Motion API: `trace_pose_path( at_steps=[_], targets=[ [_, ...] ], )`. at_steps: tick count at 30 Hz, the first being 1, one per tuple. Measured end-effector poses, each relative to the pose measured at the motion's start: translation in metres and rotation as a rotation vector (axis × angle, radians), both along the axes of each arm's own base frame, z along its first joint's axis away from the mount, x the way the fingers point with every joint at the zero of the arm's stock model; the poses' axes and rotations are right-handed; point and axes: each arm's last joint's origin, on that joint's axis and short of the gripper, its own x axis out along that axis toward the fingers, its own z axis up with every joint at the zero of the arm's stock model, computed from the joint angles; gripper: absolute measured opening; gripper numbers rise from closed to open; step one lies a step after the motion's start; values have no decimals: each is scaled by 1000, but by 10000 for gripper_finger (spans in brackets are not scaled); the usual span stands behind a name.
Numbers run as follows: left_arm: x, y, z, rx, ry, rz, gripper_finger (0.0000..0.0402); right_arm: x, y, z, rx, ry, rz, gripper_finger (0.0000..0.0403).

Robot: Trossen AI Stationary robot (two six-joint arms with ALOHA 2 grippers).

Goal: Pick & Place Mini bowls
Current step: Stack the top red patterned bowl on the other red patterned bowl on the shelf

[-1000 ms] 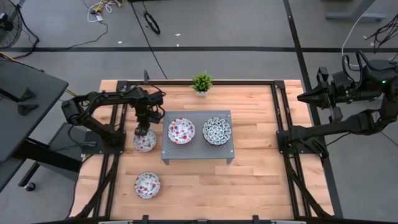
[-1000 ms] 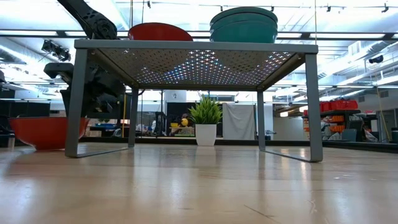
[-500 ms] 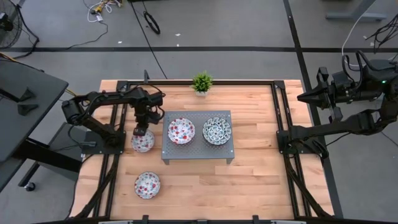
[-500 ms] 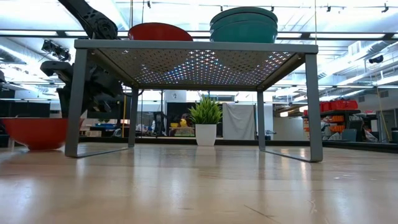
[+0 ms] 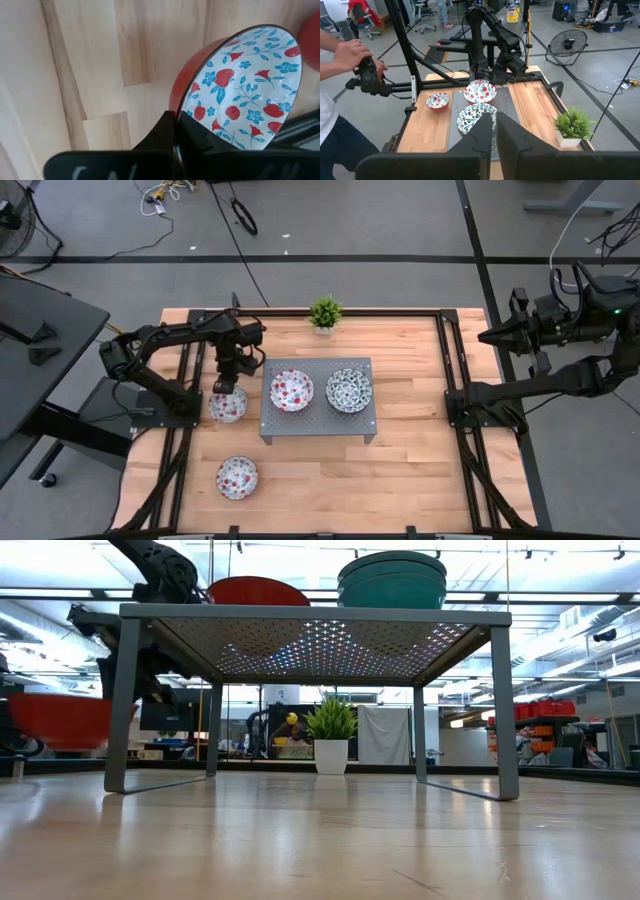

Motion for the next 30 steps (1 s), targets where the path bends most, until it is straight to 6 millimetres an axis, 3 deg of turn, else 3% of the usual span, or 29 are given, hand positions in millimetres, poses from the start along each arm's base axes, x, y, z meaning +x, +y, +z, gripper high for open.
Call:
trace_pose_path(
  at_steps=[16, 30],
  targets=[
    [11, 9, 64, 14, -3, 65, 9, 0, 0, 0, 0, 0, -1, 29],
    [21, 12, 114, 18, -129, 177, 9, 0, 0, 0, 0, 1, 0, 29]
  ],
)
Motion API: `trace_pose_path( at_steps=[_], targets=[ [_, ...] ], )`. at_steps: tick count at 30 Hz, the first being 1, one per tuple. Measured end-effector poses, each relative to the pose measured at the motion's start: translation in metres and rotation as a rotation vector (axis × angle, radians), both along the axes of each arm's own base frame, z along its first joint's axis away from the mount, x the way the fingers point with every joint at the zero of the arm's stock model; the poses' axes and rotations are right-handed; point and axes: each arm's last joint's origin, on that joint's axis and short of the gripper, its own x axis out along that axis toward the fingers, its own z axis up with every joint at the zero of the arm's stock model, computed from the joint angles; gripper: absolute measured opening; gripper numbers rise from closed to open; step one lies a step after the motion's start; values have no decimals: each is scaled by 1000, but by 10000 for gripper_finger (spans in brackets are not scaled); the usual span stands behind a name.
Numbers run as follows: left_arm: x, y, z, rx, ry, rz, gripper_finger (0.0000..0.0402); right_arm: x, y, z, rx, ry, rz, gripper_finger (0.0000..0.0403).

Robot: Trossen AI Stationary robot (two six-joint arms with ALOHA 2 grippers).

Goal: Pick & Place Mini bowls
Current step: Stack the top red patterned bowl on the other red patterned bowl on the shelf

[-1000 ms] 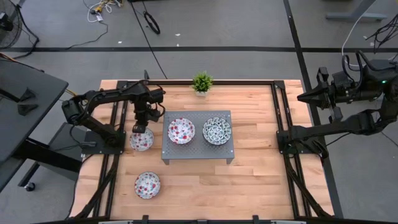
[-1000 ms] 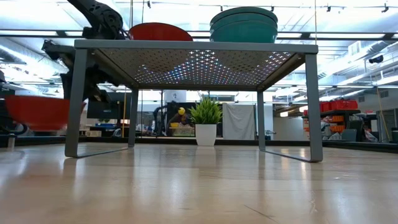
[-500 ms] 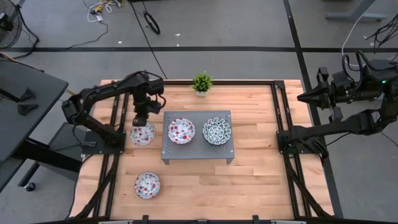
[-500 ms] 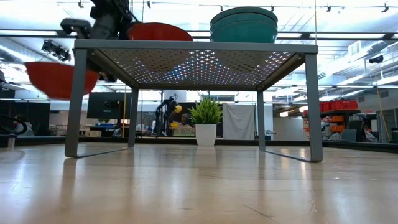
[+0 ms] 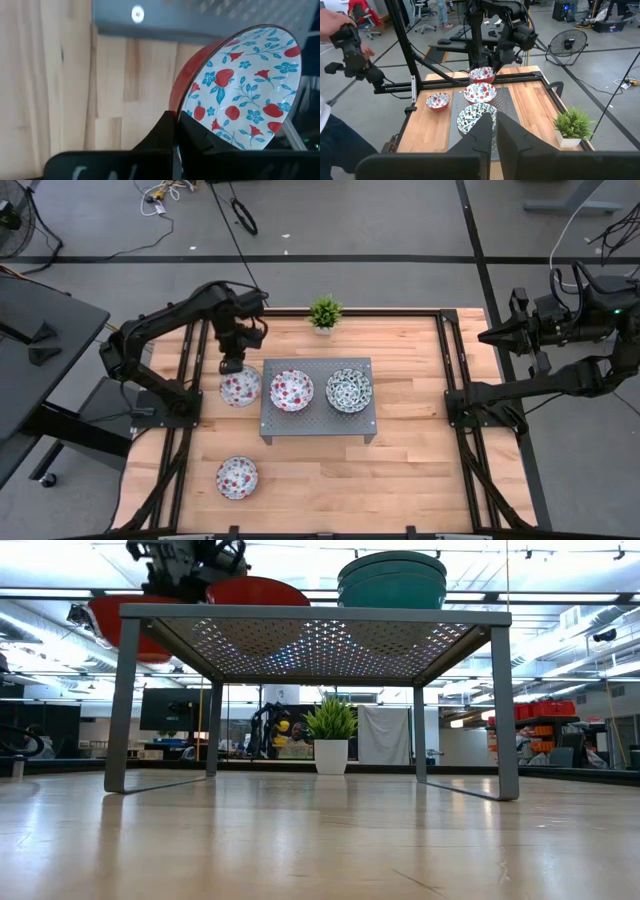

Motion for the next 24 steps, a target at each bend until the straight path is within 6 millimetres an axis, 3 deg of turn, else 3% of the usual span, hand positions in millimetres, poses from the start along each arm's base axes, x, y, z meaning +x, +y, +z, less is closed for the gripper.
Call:
trace_pose_path(
  at_steps=[17, 24],
  targets=[
    [5, 2, 70, 89, -209, 158, 9, 0, 0, 0, 0, 0, 0, 29],
    [7, -5, 92, 35, -286, 240, 9, 0, 0, 0, 0, 0, 0, 29]
  ],
)
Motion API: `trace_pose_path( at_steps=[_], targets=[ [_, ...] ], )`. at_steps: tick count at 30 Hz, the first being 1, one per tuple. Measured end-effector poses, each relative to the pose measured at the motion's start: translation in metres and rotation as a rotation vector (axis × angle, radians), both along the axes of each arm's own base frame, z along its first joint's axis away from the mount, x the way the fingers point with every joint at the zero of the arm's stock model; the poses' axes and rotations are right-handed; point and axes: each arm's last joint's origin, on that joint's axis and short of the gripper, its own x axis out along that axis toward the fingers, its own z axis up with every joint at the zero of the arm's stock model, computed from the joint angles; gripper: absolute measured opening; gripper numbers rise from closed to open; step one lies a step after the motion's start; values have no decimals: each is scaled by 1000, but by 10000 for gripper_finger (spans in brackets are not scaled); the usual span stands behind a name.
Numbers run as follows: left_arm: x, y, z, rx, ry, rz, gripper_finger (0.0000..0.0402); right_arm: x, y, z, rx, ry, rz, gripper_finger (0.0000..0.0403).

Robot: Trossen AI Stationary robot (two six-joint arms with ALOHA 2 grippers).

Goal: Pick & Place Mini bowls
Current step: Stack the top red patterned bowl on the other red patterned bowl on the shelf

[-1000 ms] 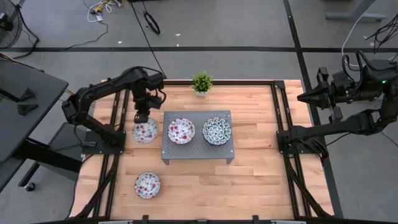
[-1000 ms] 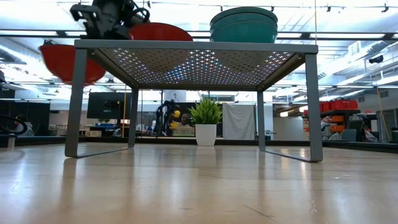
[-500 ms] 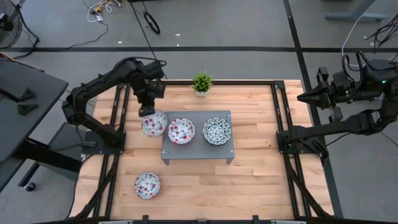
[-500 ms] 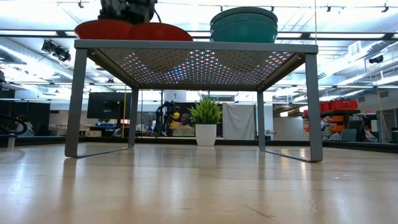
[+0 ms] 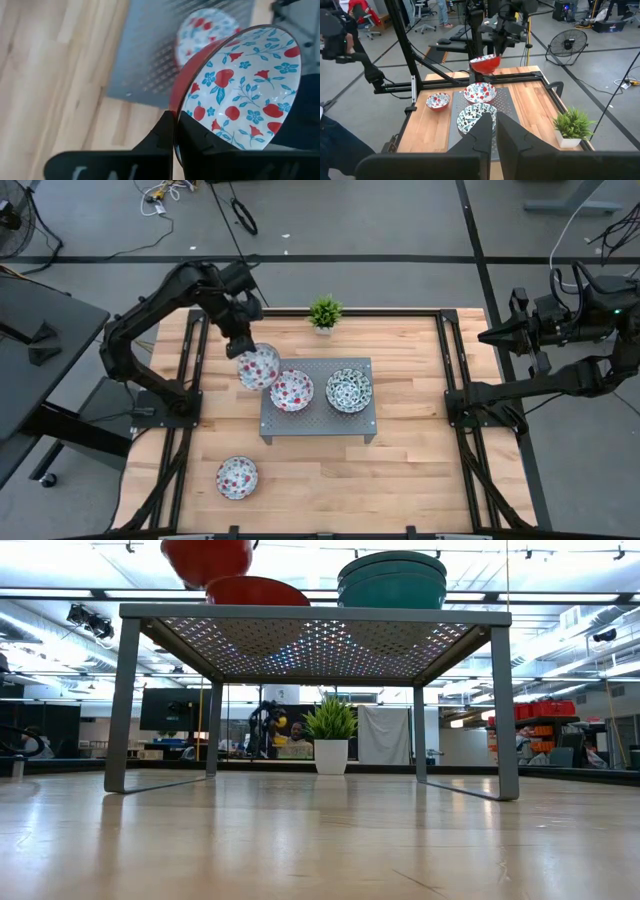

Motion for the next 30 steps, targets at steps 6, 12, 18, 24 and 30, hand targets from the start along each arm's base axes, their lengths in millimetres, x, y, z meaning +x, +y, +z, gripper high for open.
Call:
trace_pose_path(
  at_steps=[6, 12, 18, 24, 30],
  targets=[
    [10, -14, 4, -87, -43, 18, 9, 0, 0, 0, 0, 0, 0, 29],
    [26, -23, 7, -124, -103, 61, 9, 0, 0, 0, 0, 0, 0, 29],
    [46, -23, 1, -235, -71, 250, 9, 0, 0, 0, 0, 0, 0, 29],
    [57, -21, -10, -285, -3, 318, 9, 0, 0, 0, 0, 0, 0, 29],
    [62, -19, -19, -325, 76, 359, 9, 0, 0, 0, 0, 0, 0, 29]
  ],
)
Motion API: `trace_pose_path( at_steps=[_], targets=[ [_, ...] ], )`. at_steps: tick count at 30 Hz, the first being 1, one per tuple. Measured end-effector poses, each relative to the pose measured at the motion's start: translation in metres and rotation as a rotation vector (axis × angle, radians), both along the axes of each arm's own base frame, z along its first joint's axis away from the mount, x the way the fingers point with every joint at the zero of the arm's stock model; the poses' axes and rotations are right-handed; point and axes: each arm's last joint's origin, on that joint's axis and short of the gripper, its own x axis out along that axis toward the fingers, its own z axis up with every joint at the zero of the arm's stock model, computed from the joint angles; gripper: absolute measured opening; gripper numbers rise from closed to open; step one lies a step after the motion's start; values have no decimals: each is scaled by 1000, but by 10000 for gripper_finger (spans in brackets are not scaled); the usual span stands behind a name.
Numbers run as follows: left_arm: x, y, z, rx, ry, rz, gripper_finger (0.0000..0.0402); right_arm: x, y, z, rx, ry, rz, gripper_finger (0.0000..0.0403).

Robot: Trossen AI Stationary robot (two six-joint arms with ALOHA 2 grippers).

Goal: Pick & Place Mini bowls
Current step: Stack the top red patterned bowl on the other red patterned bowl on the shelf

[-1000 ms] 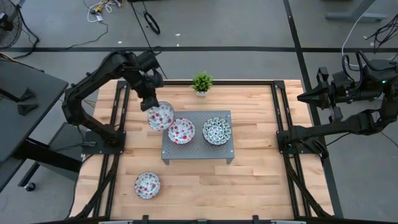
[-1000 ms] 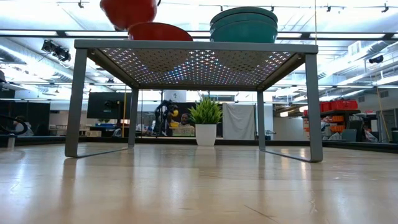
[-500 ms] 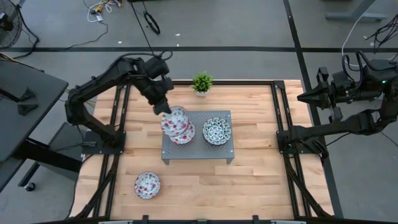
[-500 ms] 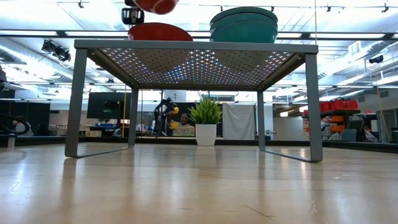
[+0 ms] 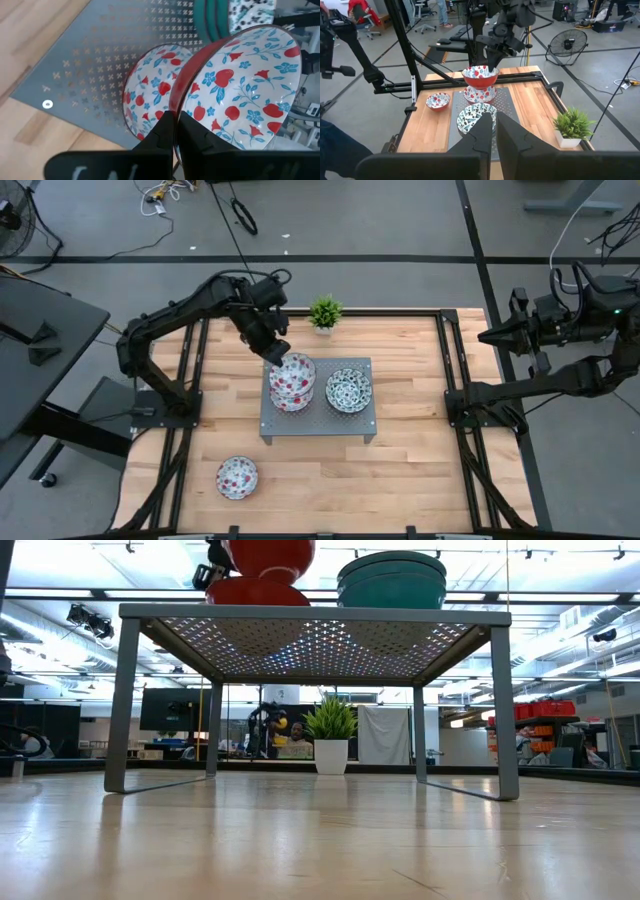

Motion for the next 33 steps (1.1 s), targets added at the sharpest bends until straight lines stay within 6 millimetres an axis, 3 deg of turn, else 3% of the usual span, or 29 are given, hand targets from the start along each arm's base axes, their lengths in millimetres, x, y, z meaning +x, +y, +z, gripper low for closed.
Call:
trace_pose_path(
  at_steps=[33],
  targets=[
    [28, 5, -47, 10, 223, -123, 9, 0, 0, 0, 0, -1, 0, 29]
  ],
)
